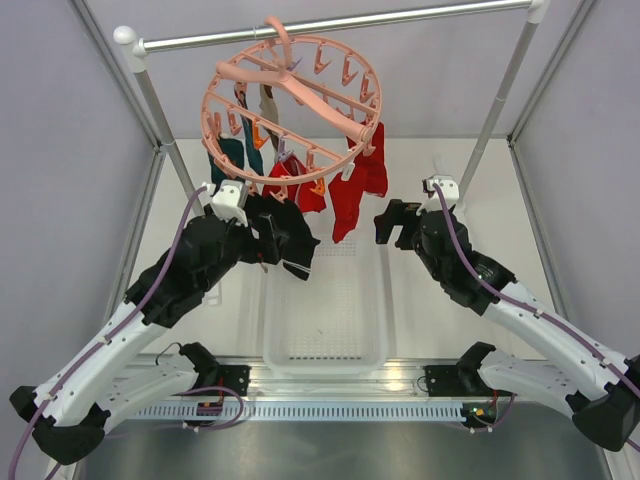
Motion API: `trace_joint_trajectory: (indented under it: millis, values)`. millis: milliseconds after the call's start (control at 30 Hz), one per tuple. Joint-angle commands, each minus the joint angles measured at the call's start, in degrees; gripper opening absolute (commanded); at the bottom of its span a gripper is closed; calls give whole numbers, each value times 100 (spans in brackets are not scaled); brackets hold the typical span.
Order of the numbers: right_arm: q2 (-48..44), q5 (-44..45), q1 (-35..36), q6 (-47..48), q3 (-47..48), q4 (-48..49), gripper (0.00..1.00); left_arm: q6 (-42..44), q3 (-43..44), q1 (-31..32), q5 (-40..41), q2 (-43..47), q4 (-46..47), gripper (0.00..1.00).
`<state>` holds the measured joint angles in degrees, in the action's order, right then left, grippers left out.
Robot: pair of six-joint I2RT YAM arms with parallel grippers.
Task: Remove the socks clipped to the hanger
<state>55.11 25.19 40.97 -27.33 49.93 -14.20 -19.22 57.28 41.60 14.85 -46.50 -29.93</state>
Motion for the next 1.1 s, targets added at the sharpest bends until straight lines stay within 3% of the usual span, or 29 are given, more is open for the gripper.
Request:
trace_joint_trajectory:
  millis: [0,567,800,1067]
  values:
    - [-106,-111,-10,61,-27,128,98,217,135,-3,-79,1,102,100]
    - [-185,-488,-10,456,69,320,98,252,135,-12,-263,45,137,100]
    - [183,-1217,-19,1133,306,1093,98,244,161,-21,-887,-34,277,100]
    - [931,-2719,-177,1766,562,2200,98,51,381,-3,-1634,-236,339,99]
